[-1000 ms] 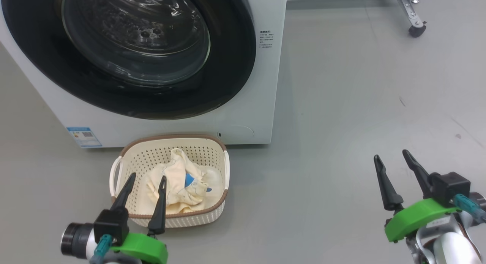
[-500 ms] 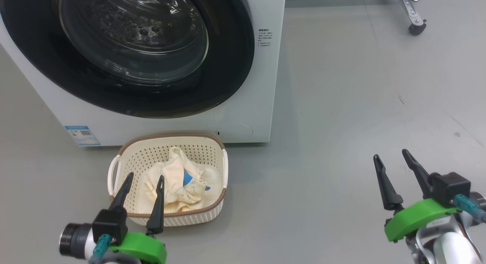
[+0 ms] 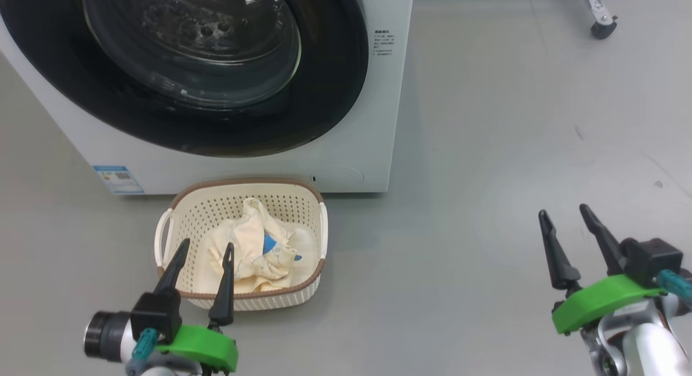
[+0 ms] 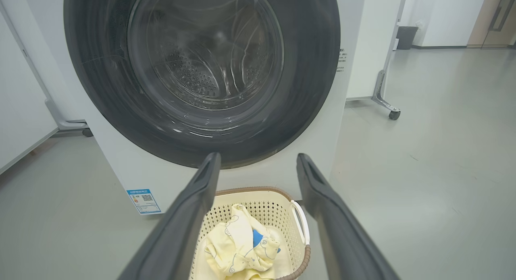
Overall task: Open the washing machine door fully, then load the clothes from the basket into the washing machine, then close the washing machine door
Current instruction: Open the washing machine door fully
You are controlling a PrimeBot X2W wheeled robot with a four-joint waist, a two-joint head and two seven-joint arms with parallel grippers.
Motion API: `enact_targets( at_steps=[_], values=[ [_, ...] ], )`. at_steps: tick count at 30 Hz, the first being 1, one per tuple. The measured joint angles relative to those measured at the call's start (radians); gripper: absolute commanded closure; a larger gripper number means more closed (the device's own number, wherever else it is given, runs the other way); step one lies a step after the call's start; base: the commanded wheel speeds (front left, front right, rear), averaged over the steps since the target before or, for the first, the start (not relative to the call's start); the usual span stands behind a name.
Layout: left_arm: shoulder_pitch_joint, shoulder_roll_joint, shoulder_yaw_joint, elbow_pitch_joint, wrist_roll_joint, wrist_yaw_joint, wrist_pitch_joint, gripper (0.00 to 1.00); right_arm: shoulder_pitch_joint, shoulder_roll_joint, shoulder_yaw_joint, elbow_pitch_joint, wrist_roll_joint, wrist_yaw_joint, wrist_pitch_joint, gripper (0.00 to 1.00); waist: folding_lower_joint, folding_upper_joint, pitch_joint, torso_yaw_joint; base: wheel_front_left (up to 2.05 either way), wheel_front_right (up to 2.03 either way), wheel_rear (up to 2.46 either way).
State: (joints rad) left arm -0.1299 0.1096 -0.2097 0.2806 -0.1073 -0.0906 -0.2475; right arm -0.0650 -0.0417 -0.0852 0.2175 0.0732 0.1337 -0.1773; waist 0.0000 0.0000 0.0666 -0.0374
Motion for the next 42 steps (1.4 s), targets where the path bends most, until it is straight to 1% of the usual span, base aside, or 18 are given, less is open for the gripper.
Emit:
enact_targets(
  at_steps=[6,8,9,10,11,12,15,17,18,20,22,25,28,31,33,37,42],
  values=[
    [-0.037,-0.004,-0.007,-0.017,0.0,0.004,0.0,0.0,-0.044,0.001,-0.029,0.002,0.074,0.0,0.0,0.0,0.0001,0.0,0.039,0.014,0.0,0.0,0.0],
    [-0.048,-0.006,-0.012,-0.021,0.0,0.004,0.0,0.0,-0.066,0.001,-0.052,0.01,0.137,0.0,0.0,0.28,0.0,0.0,0.055,0.02,0.0,0.0,0.0],
    [-0.054,-0.007,-0.016,-0.022,0.001,0.004,0.0,0.0,-0.077,0.001,-0.061,0.016,0.166,0.0,0.0,0.51,0.0001,0.0,0.063,0.023,0.0,0.0,0.0],
    [-0.061,-0.01,-0.019,-0.022,0.001,0.004,0.0,0.0,-0.09,0.001,-0.067,0.022,0.201,0.0,0.0,0.71,0.0001,0.0,0.071,0.027,0.0,0.0,0.0],
    [-0.068,-0.013,-0.021,-0.023,0.001,0.004,0.0,0.0,-0.102,0.001,-0.069,0.027,0.225,0.0,0.0,0.98,0.0001,0.0,0.079,0.03,0.0,0.0,0.0],
    [-0.075,-0.016,-0.023,-0.025,0.002,0.004,0.0,0.0,-0.114,0.001,-0.069,0.031,0.239,0.0,0.0,1.0,0.0001,0.0,0.087,0.034,0.0,0.0,0.0],
    [-0.091,-0.022,-0.034,-0.033,0.003,0.003,0.0,0.0,-0.149,0.001,-0.07,0.044,0.327,0.0,0.002,1.0,0.0001,0.0,0.11,0.044,0.0,0.0,0.0],
    [-0.101,-0.027,-0.041,-0.04,0.003,0.004,0.0,0.0,-0.178,0.001,-0.07,0.055,0.434,0.0,0.016,1.0,0.0001,0.0,0.127,0.05,0.0,0.0,0.0],
    [-0.101,-0.027,-0.041,-0.04,0.003,0.004,0.0,0.0,-0.178,0.001,-0.07,0.055,0.434,0.0,0.016,1.0,0.0001,0.0,0.127,0.05,0.0,0.0,0.0],
    [-0.111,-0.03,-0.047,-0.043,0.011,0.004,0.0,0.0,-0.215,0.001,-0.071,0.072,0.565,0.0,0.041,1.0,0.0001,0.0,0.144,0.056,0.0,0.0,0.0],
    [-0.124,-0.033,-0.05,-0.047,0.012,0.004,0.0,0.0,-0.258,0.001,-0.071,0.09,0.744,0.0,0.077,1.0,0.0001,0.0,0.162,0.062,0.0,0.0,0.0],
    [-0.149,-0.035,-0.054,-0.049,0.015,0.005,0.0,0.0,-0.326,0.001,-0.075,0.114,0.969,0.0,0.143,1.0,0.0002,0.0,0.187,0.073,0.0,0.0,0.0],
    [-0.171,-0.039,-0.062,-0.053,0.026,0.005,0.0,0.0,-0.396,0.0,-0.093,0.15,1.146,0.0,0.209,1.0,0.0002,0.0,0.21,0.087,0.0,0.0,0.0],
    [-0.183,-0.045,-0.075,-0.058,0.028,0.005,-0.001,0.0,-0.462,-0.001,-0.112,0.198,1.29,0.0,0.277,1.0,0.0002,0.0,0.231,0.101,0.0,0.0,0.0],
    [-0.189,-0.048,-0.082,-0.058,0.028,0.005,-0.003,0.0,-0.505,-0.002,-0.12,0.235,1.36,0.0,0.322,1.0,0.0002,0.0,0.243,0.112,0.0,0.0,0.0],
    [-0.202,-0.052,-0.086,-0.062,0.028,0.007,-0.005,0.0,-0.599,-0.005,-0.121,0.31,1.432,0.0,0.402,1.0,0.0001,0.0,0.266,0.13,0.0,0.0,0.0],
    [-0.227,-0.058,-0.101,-0.072,0.028,0.007,-0.005,0.0,-0.734,-0.01,-0.096,0.391,1.464,0.0,0.491,1.0,0.0002,0.0,0.298,0.156,0.0,0.0,0.0]
  ],
)
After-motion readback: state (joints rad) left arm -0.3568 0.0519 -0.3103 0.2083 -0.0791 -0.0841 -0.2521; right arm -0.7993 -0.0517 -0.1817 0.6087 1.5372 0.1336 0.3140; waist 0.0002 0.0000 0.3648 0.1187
